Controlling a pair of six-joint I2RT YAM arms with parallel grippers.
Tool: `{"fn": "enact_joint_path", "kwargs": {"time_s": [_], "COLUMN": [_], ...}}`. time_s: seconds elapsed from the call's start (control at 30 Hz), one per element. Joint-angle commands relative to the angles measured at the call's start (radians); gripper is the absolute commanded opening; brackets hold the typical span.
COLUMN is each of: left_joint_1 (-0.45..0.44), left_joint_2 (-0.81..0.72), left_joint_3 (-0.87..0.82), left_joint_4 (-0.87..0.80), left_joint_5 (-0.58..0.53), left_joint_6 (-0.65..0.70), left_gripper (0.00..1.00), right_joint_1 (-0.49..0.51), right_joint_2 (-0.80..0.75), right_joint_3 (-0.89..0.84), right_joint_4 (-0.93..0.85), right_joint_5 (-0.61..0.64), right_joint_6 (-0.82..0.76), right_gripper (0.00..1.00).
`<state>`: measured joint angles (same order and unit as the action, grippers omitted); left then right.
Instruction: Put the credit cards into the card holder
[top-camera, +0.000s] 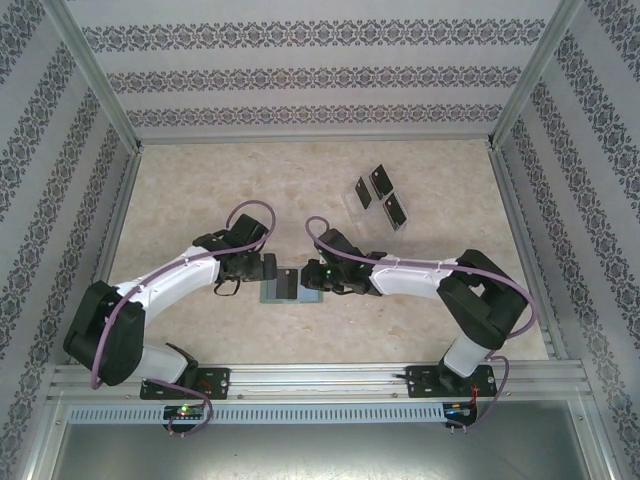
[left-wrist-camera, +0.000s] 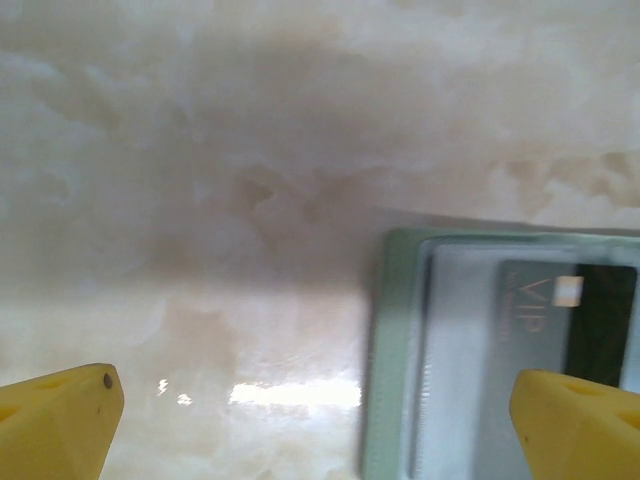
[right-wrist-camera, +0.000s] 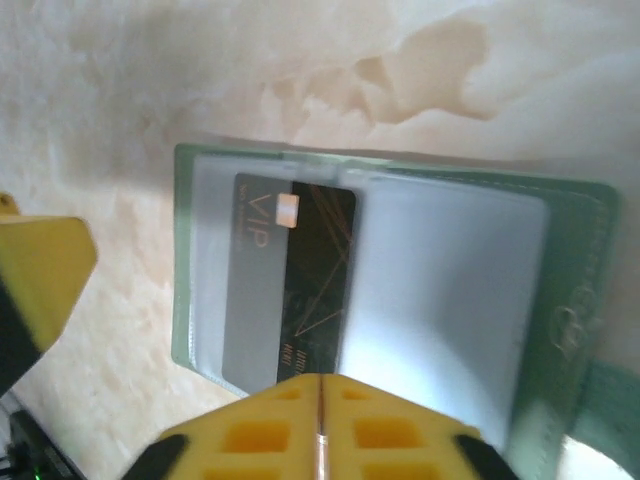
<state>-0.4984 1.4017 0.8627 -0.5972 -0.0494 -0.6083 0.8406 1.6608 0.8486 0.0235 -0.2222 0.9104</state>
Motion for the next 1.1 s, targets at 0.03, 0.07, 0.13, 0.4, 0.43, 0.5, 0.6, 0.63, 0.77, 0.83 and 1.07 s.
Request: {"fn": "enact_joint_path", "kwargs": {"time_s": [0.03, 0.07, 0.13, 0.4, 0.43, 0.5, 0.6, 0.63, 0.77, 0.83, 1.07], "left_joint_1": [-0.049, -0.065, -0.091, -0.181, -0.189, -0.203, -0.219, -0.223, -0.230, -0.232, -0.232], "left_joint_2": [0.044, 0.057, 0.084, 0.191, 0.197, 0.209, 0.232, 0.238, 0.273, 0.285, 0.288], "left_joint_3": [0.061, 0.069, 0.084, 0.119, 0.118, 0.116, 0.113, 0.109, 0.106, 0.105, 0.102], "left_joint_4": [0.006, 0.012, 0.017, 0.035, 0.038, 0.051, 0.059, 0.066, 0.069, 0.066, 0.017], "left_joint_5": [0.026, 0.026, 0.022, -0.003, -0.004, -0.006, -0.006, -0.008, -0.016, -0.032, -0.106], "left_joint_6": [0.009, 0.005, -0.005, -0.042, -0.047, -0.053, -0.061, -0.063, -0.070, -0.072, -0.067], "left_gripper": [1.00, 1.00, 1.00, 1.00, 1.00, 1.00, 1.00, 1.00, 1.00, 1.00, 1.00], "right_joint_1": [0.003, 0.003, 0.003, 0.003, 0.004, 0.003, 0.003, 0.003, 0.003, 0.003, 0.004], "right_joint_2": [-0.034, -0.033, -0.030, 0.002, 0.002, 0.009, 0.019, 0.020, 0.031, 0.036, 0.045], "right_joint_3": [-0.006, -0.012, -0.026, -0.073, -0.077, -0.085, -0.093, -0.097, -0.107, -0.111, -0.114], "right_joint_4": [-0.097, -0.093, -0.073, 0.018, 0.025, 0.039, 0.052, 0.058, 0.074, 0.077, 0.062], "right_joint_5": [0.074, 0.073, 0.071, 0.057, 0.057, 0.055, 0.052, 0.052, 0.051, 0.052, 0.060], "right_joint_6": [-0.042, -0.041, -0.036, -0.002, -0.001, 0.004, 0.010, 0.011, 0.023, 0.027, 0.040], "right_gripper": [0.04, 0.01, 0.00, 0.00, 0.00, 0.00, 0.00, 0.00, 0.00, 0.00, 0.00]}}
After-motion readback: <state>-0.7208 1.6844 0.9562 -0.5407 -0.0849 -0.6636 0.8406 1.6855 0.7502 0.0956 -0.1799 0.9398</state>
